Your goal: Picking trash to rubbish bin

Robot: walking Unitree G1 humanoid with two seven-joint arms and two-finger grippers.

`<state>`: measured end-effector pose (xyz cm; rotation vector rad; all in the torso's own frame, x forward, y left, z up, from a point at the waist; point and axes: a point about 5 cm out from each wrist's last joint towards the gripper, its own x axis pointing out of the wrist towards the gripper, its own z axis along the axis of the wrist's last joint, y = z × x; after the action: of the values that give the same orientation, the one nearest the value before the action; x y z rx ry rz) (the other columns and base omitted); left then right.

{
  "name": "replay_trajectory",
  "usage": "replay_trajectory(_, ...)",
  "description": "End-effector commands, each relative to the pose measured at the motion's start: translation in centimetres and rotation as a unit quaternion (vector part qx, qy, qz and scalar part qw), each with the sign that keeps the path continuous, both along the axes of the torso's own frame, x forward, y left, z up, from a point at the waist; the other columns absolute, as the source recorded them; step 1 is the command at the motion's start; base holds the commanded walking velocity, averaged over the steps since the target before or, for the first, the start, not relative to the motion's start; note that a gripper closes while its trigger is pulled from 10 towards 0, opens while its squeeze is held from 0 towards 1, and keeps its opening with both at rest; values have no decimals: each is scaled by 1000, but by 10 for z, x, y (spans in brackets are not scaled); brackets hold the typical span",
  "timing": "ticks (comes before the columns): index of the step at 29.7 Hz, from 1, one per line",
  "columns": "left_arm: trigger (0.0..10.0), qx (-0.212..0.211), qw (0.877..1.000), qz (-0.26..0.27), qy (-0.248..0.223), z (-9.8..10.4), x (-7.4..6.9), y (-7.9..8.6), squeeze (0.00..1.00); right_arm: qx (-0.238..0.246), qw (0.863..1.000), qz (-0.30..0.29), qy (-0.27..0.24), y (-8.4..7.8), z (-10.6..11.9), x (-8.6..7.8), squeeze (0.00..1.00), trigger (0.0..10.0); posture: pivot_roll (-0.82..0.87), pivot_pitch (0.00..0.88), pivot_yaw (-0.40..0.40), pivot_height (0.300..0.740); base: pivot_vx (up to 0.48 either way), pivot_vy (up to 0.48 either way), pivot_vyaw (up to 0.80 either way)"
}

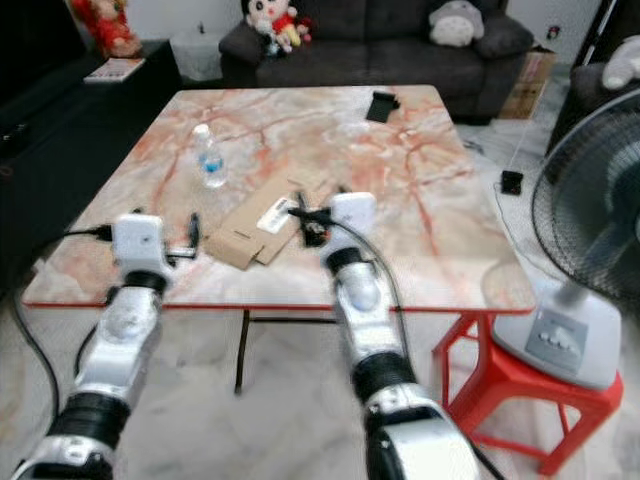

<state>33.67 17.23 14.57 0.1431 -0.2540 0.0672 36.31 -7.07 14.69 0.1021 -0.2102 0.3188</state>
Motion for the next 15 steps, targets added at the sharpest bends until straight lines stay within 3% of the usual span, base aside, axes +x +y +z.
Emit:
replay_trajectory(1,10000,-3,1000,-12,0,2,1,-6,0,-3,1000,-10,-2,-8,2,2,0,10000,96,0,67,740,322,0,0)
replay_trajectory(15,10000,4,1000,-21,3,3,3,-5,0,4,1000,-10,1,-6,1,1,0,10000,96,0,78,740,316,0,0)
